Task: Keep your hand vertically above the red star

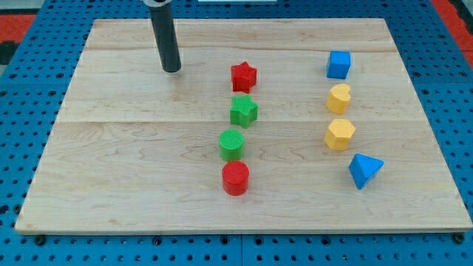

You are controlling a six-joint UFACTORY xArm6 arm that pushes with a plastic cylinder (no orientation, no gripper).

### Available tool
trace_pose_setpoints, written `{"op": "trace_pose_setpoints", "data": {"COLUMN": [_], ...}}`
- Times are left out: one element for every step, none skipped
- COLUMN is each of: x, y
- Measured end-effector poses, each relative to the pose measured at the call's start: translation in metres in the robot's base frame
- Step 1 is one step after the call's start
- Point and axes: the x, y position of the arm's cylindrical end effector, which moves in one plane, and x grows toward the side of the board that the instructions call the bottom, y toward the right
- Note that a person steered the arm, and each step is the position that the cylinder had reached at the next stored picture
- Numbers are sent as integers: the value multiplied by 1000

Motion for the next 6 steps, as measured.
{"op": "trace_pose_setpoints", "data": {"x": [0,0,0,-4,-26,-41], "y": [0,3,10,35,69,89]}}
